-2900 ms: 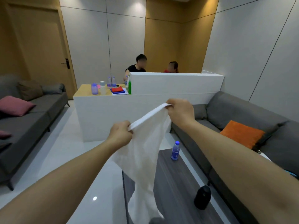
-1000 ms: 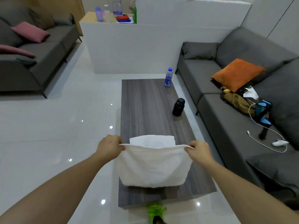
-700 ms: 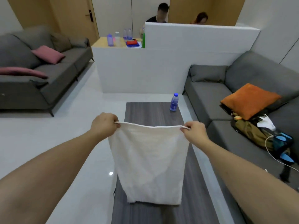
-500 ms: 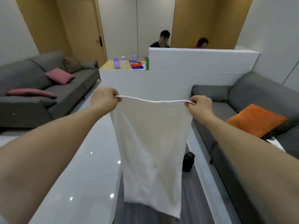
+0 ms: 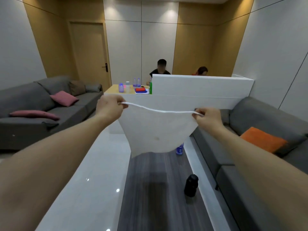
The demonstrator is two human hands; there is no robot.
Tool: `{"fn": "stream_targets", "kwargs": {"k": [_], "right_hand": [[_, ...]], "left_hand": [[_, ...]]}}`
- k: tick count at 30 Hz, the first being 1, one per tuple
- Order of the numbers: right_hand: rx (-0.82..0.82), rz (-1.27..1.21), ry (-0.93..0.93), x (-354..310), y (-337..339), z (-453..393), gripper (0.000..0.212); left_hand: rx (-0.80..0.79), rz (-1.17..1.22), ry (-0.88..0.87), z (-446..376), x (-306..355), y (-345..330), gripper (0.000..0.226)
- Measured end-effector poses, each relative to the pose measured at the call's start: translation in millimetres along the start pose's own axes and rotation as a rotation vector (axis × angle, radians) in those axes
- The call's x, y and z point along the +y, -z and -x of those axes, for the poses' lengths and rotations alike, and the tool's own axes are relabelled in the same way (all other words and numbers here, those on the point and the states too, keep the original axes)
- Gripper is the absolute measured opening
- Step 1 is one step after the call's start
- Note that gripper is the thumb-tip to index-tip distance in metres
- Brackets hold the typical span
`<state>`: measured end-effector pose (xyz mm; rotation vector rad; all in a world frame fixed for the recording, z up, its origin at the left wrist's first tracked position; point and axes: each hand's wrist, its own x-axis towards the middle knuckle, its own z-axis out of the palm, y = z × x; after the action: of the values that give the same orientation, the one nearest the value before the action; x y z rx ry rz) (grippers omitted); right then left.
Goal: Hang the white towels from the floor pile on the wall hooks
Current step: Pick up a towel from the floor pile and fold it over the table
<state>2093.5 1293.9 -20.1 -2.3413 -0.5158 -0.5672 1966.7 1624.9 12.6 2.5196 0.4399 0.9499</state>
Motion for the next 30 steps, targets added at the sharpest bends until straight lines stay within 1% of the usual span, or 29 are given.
{"fn": "stream_targets", "kwargs": {"k": [3,6,8,13,15,18,19,21,24,25,28,30], "right_hand": [[-0.101,0.033,-0.067,16,-19,54,0.01],[-0.238,0.044,-0.178,31,-39,122,0.009],[-0.334,0.037,-0.272,37,-50,172,0.008],[-0.531,0.068,-0.396,46,-61,295,0.009],[-0.612,0.098,-0.418,50,-63,336,0.012],[-0.732,0.139,-0.459,57,-67,393,0.026],[-0.77,0.154,-0.474,60,-69,409,0.027],[-0.838,0.177,-0.506,68,-73,435,0.023],[-0.887,0.176,-0.529,81,-82,453,0.02],[-0.897,0.173,-0.541,85,-85,453,0.019],[-0.913,0.18,-0.564,99,-106,447,0.017],[-0.925,0.196,-0.576,110,-125,441,0.018]], "left_hand": [[-0.128,0.01,0.066,53,-25,-17,0.003],[-0.273,-0.03,0.109,121,-53,-36,0.01],[-0.379,-0.066,0.139,172,-72,-45,0.007],[-0.634,-0.112,0.191,290,-109,-54,0.01],[-0.71,-0.108,0.221,330,-119,-56,0.009],[-0.82,-0.121,0.234,382,-134,-60,0.01],[-0.855,-0.121,0.24,397,-139,-61,0.01],[-0.915,-0.119,0.251,420,-146,-65,0.011],[-0.969,-0.123,0.266,438,-154,-74,0.007],[-0.977,-0.133,0.275,440,-156,-78,0.006],[-0.98,-0.172,0.305,441,-164,-96,0.015],[-0.989,-0.192,0.338,442,-171,-111,0.015]]}}
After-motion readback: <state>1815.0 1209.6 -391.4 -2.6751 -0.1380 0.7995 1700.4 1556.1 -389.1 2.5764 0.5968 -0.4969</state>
